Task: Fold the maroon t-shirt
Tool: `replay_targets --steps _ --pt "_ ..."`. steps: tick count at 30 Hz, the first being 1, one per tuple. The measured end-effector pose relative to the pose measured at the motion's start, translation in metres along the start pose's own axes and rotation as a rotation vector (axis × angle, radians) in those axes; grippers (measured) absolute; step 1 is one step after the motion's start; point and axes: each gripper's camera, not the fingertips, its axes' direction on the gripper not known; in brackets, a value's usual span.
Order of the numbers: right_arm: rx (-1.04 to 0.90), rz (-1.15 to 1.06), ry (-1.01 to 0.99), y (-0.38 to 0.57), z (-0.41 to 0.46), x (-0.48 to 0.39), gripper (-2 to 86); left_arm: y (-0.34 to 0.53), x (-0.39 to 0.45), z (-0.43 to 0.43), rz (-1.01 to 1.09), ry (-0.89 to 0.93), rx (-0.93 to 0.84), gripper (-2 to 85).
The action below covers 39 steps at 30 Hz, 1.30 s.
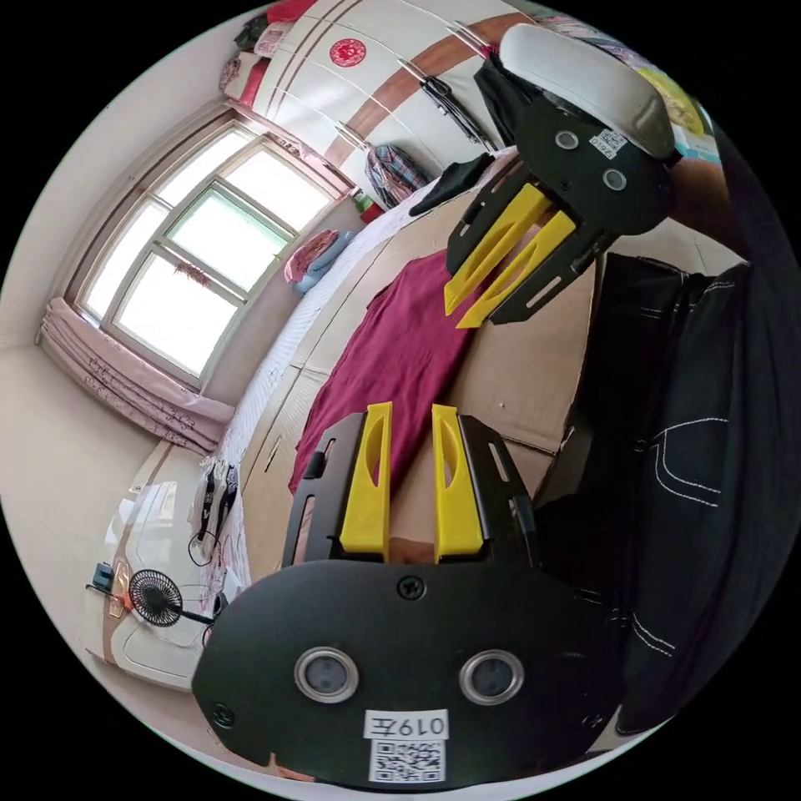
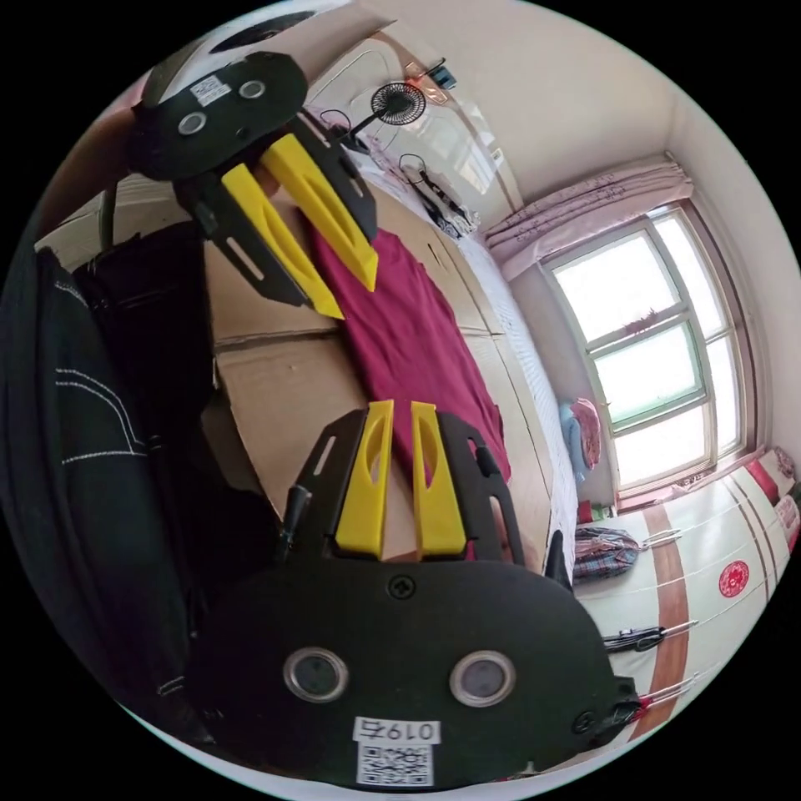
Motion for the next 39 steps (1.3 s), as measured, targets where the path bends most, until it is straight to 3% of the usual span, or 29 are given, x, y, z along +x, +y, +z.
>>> replay_targets --steps 14,39 --pt "-0.052 -0.066 -0.023 -0.023 0.038 -0.044 4.1 -0.077 0.07 -0.056 0.236 -0.039 -0.046 1.6" --pt "-0.09 -0.005 0.001 -0.016 0.086 -0.049 0.1 -0.116 0.085 -0.105 0.243 -0.073 -0.142 1.2"
